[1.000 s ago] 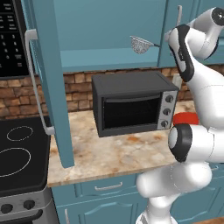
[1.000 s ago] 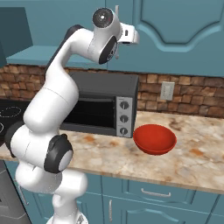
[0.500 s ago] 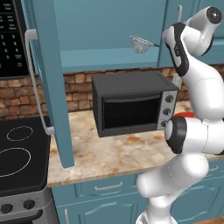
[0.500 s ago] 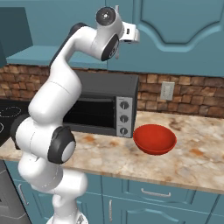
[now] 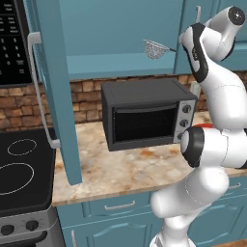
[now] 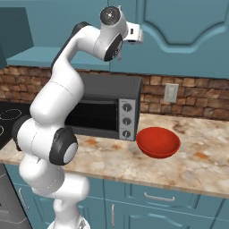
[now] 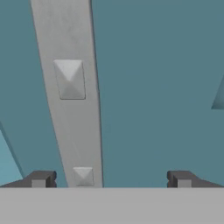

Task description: Open the cabinet and setup a tea strainer by placing it in the bowl upright.

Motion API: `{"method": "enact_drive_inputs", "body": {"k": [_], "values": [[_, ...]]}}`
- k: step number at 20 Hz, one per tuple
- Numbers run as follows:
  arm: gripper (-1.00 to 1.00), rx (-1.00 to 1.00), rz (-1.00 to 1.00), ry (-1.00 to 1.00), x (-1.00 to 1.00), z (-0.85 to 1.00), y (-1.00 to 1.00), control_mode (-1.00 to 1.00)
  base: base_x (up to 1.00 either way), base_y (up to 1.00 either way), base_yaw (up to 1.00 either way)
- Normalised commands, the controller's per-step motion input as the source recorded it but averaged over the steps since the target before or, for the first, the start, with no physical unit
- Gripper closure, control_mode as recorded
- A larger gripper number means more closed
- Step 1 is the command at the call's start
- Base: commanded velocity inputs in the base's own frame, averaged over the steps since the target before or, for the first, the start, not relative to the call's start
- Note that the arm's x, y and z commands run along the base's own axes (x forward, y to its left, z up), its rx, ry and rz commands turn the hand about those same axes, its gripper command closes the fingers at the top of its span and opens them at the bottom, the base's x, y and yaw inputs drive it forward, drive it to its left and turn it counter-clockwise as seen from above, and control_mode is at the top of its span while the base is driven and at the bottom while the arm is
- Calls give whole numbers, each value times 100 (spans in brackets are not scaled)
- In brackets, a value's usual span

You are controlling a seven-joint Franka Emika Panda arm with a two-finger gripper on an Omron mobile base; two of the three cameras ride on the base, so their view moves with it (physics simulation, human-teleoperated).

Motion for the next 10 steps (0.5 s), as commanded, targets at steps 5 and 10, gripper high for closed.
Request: {"method": "enact_drive_inputs", "body": {"k": [5, 10], "values": [[100, 0, 0, 0, 25, -8, 7, -100, 0, 0, 0], [100, 0, 0, 0, 16, -2, 1, -100, 0, 0, 0]]}}
